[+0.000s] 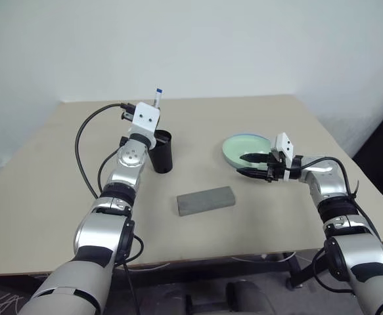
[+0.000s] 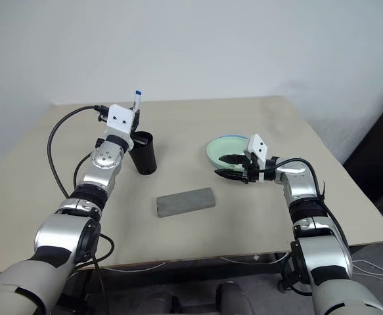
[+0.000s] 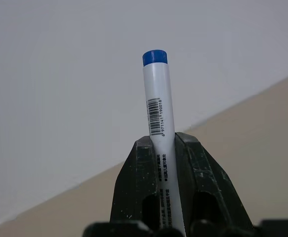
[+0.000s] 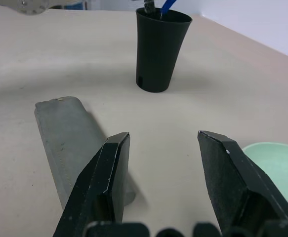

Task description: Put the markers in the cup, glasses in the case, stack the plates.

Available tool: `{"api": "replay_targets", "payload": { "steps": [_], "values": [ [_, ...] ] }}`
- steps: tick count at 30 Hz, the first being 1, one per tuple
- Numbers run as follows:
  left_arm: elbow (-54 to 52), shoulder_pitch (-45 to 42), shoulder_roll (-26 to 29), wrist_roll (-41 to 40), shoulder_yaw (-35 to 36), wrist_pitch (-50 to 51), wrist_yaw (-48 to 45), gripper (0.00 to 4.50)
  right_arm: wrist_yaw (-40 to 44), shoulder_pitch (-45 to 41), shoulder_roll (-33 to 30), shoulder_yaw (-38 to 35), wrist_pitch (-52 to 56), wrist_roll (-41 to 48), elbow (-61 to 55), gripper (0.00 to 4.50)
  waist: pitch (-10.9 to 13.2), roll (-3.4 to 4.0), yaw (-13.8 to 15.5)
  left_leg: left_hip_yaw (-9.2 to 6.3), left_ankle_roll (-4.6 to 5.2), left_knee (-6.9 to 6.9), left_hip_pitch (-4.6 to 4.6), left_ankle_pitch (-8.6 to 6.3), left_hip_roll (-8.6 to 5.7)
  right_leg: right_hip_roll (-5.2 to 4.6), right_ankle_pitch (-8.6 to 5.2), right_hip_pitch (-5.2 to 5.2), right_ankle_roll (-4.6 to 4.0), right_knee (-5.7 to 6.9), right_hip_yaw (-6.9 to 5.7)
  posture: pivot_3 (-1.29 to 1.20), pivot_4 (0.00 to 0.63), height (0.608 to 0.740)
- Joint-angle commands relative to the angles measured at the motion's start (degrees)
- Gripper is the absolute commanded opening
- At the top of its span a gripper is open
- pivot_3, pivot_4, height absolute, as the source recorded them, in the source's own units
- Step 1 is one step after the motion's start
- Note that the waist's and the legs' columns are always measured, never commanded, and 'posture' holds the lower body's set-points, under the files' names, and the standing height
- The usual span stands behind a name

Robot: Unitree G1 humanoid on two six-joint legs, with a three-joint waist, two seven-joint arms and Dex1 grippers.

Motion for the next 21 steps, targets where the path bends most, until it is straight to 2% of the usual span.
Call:
{"api": "replay_targets", "payload": {
  "steps": [1,3,4,6,13,21],
  "values": [
    [-0.9,-0.7,-0.1,0.4,0.9,-2.0,0.5,0.1,0.4,-2.3,-0.2,-1.1,-0.3,1.6,-2.1,2.37,0.0,0.0,0.0,0.0,0.0,0.0,0.0,0.0,0.0,0.0,0.0,0.0,0.0,0.0,0.0,0.0,0.0,0.732],
    [-0.9,-0.6,-0.4,-0.3,1.4,-2.3,-0.1,0.1,0.4,-2.3,-0.2,-1.0,-0.5,1.5,-2.0,2.37,0.0,0.0,0.0,0.0,0.0,0.0,0.0,0.0,0.0,0.0,0.0,0.0,0.0,-0.01,-0.01,0.0,0.0,0.732],
    [-0.9,-0.5,-0.6,-0.6,1.7,-2.4,-0.4,0.84,0.4,-2.4,-0.2,-1.0,-0.5,1.5,-2.0,2.37,0.0,0.0,0.0,0.0,0.0,0.0,0.0,0.0,0.0,0.0,0.0,0.0,0.0,-0.01,-0.01,0.0,0.0,0.732],
    [-1.0,-0.4,-1.1,-1.3,2.4,-2.6,-1.2,1.38,0.4,-2.3,-0.1,-1.0,-0.6,1.4,-1.9,2.37,0.0,0.0,0.0,0.0,0.0,0.0,0.0,0.0,0.0,-0.01,0.0,0.0,0.0,-0.01,-0.02,0.0,0.0,0.732],
    [-1.6,-0.6,-1.9,-2.5,4.4,-2.7,-2.8,3.77,0.3,-2.1,0.0,-0.9,-0.8,1.2,-2.0,2.37,0.0,0.0,0.0,0.0,0.0,0.0,0.0,0.0,0.0,0.0,0.0,0.0,0.0,0.0,-0.02,0.0,0.0,0.732],
    [-2.2,-0.9,-2.1,-2.5,5.0,-2.7,-3.0,3.77,0.2,-2.2,0.1,-0.9,-1.0,1.1,-1.7,2.37,0.0,0.0,0.0,-0.01,0.0,0.0,0.0,0.0,0.0,0.0,0.0,0.0,0.0,0.0,-0.02,0.0,0.0,0.732]
  ]
}}
